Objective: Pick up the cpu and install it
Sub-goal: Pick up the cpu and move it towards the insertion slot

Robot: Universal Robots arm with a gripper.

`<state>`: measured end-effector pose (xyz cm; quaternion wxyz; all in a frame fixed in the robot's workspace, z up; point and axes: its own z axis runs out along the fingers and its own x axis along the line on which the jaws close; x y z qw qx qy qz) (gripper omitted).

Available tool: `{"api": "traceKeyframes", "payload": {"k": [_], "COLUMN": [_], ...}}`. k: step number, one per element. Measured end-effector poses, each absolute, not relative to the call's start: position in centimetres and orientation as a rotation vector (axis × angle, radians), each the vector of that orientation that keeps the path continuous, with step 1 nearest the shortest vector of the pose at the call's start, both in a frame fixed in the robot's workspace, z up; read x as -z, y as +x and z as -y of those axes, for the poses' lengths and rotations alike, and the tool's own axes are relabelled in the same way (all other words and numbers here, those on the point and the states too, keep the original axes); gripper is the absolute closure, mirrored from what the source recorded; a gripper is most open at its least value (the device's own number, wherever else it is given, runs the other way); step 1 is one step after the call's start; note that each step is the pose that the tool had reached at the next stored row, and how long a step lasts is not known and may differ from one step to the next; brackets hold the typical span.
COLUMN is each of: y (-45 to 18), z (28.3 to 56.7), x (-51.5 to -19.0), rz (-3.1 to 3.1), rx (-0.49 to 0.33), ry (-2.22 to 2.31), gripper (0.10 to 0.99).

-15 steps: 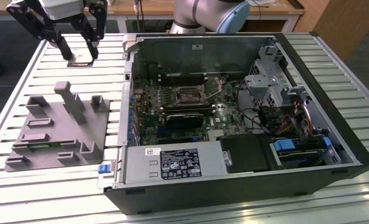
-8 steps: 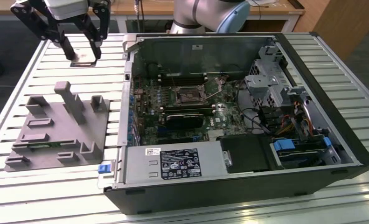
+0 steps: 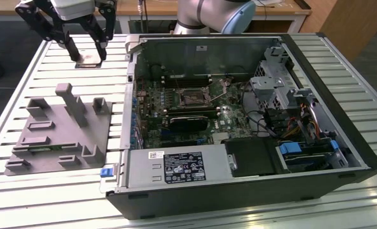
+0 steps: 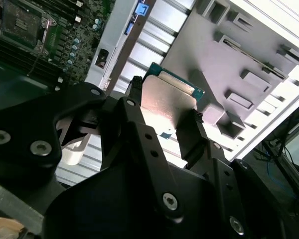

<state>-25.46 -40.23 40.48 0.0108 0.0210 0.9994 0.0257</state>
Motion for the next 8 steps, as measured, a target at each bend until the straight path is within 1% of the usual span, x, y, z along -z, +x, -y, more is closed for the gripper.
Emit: {"api": "traceKeyframes", "payload": {"k": [8], "y": [-24.86], "z": [40.23], "x": [-40.47], "rz": [-3.118], "rx": [-0.08], "ry": [0.066], "gripper": [0.557]}}
